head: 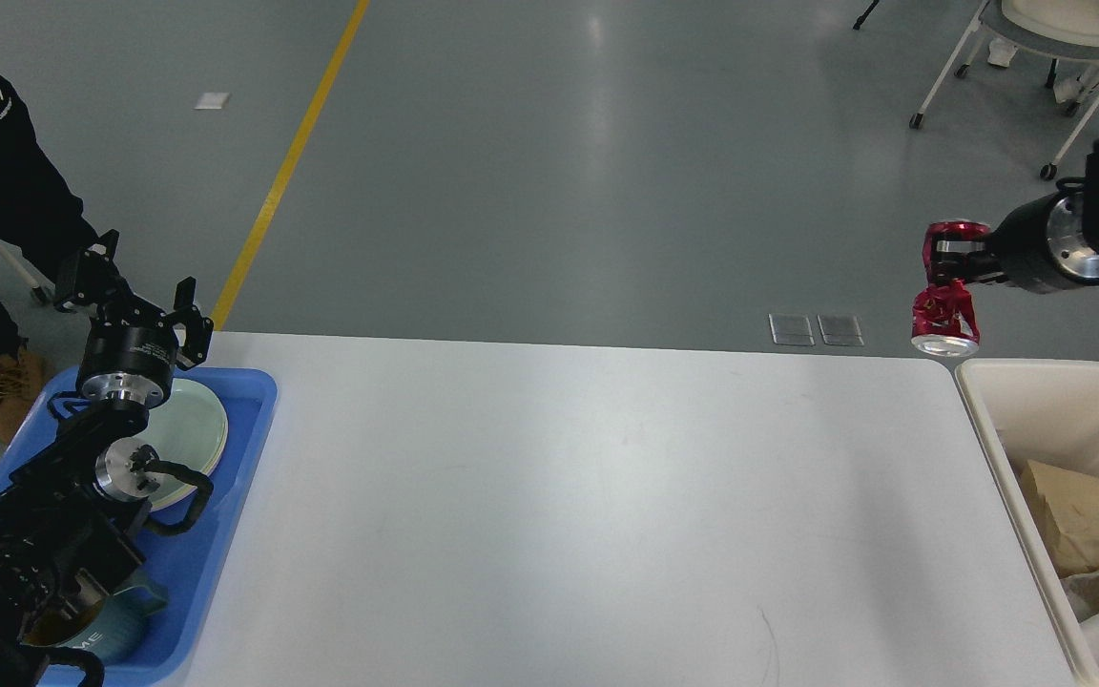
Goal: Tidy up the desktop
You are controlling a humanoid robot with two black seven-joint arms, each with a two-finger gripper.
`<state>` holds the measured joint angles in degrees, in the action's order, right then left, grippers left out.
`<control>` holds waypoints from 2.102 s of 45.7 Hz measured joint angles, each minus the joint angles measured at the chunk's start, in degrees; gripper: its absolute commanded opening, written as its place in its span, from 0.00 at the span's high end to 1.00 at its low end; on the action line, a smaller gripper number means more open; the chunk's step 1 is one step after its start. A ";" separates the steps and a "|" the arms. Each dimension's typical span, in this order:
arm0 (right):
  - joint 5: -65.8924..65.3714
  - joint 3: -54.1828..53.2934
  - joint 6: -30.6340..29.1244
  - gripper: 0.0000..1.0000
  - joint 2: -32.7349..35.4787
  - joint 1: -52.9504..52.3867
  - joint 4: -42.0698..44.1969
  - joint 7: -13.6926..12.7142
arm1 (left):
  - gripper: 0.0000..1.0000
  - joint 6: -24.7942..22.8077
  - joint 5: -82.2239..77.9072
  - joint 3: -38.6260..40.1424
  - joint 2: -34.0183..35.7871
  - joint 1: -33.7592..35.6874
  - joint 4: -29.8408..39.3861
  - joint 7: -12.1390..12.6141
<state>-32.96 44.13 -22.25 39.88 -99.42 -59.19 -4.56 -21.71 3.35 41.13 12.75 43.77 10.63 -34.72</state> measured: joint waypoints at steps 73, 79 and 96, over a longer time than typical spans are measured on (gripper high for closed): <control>25.16 -87.64 23.58 0.00 -10.31 62.97 29.06 32.50 | 0.04 0.00 0.00 0.00 0.00 0.00 0.00 0.00; 25.32 -91.87 16.63 0.00 -12.42 63.39 27.83 33.80 | 0.04 0.00 -0.02 0.00 0.00 0.00 0.00 0.00; 25.37 -92.53 14.74 0.00 -20.94 60.30 27.66 34.17 | 0.04 0.00 -0.04 0.00 0.00 0.00 0.00 0.00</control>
<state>-7.59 -48.40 -7.52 18.94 -39.12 -31.53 29.62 -21.71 3.30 41.13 12.74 43.77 10.63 -34.72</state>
